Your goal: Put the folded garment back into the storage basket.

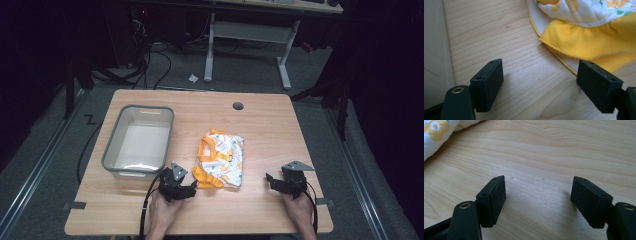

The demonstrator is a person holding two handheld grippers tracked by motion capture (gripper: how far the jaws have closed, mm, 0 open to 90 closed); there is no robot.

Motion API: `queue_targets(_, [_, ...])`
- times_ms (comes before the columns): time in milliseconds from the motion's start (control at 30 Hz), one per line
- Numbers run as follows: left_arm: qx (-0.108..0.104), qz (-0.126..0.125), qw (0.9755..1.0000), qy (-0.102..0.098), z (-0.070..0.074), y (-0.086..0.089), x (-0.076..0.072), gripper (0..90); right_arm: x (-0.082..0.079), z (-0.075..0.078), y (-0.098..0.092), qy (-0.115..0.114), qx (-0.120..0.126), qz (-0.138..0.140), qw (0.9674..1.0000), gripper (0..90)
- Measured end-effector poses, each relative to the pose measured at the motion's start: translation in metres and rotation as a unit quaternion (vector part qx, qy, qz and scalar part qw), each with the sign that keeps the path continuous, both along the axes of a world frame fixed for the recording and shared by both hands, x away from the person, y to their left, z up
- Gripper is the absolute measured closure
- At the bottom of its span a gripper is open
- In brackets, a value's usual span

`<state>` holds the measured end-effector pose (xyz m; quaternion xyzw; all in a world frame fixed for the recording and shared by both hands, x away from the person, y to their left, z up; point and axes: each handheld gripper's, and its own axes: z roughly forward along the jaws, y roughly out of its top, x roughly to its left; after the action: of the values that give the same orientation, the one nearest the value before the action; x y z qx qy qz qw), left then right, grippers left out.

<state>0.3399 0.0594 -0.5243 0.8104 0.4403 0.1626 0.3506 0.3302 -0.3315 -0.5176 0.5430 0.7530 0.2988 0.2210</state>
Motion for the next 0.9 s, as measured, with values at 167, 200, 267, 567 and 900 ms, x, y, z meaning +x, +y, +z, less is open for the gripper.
queue_targets(167, [-0.015, -0.007, 0.9998, 0.007, 0.003, -0.002, -0.001, 22.6, 0.0, 0.0, 0.0, 0.0, 0.0, 0.001, 1.0, 28.6])
queue_targets(200, [-0.015, -0.007, 0.9998, 0.007, 0.003, -0.002, -0.001, 23.1, 0.0, 0.0, 0.0, 0.0, 0.0, 0.001, 1.0, 28.6])
queue_targets(267, [-0.03, -0.009, 0.9994, 0.015, 0.005, -0.001, -0.001, 24.0, 0.0, 0.0, 0.0, 0.0, 0.0, 0.001, 1.0, 28.6])
queue_targets(567, [-0.056, -0.021, 0.9981, 0.01, 0.023, -0.004, -0.005, 21.5, 0.0, 0.0, 0.0, 0.0, -0.001, 0.002, 1.0, 28.6])
queue_targets(900, [-0.069, -0.034, 0.997, 0.013, 0.035, -0.011, -0.002, 20.5, 0.0, 0.0, 0.0, 0.0, -0.001, 0.003, 1.0, 28.6])
